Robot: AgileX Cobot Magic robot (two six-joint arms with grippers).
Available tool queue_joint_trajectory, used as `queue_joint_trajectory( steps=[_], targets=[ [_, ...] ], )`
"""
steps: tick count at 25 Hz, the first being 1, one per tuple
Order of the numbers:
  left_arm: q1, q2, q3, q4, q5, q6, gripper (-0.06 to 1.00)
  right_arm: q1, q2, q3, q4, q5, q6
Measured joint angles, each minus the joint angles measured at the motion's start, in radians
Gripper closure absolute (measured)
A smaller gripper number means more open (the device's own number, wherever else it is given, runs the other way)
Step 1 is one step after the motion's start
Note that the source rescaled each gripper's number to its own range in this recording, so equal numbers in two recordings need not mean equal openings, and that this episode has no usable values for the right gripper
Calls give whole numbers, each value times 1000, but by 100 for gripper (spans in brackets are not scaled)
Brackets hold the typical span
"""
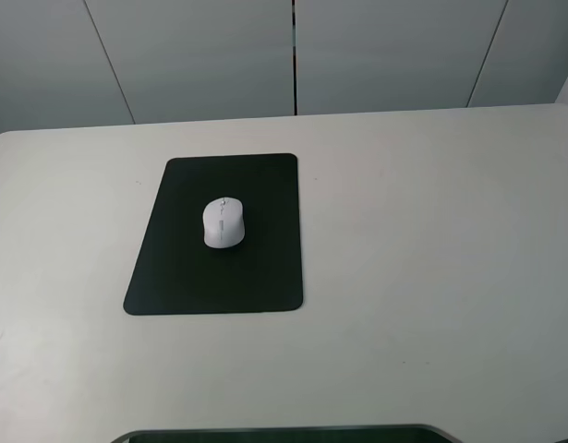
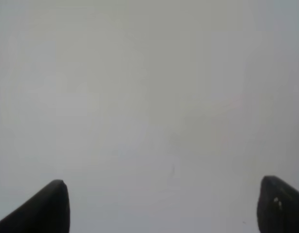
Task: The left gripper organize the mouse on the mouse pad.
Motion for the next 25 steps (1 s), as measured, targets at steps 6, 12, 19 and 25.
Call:
queue_joint_trajectory(
  steps=[6, 12, 19, 25],
  targets=[
    [118, -292, 113, -23, -35, -24, -1, 0, 0, 0, 0, 0, 0],
    [144, -489, 156, -46, -29, -24, -1, 0, 0, 0, 0, 0, 0],
    [144, -676, 175, -66, 1, -24, -1, 0, 0, 0, 0, 0, 0],
    [79, -796, 184, -75, 5, -24, -1, 0, 0, 0, 0, 0, 0]
  ],
)
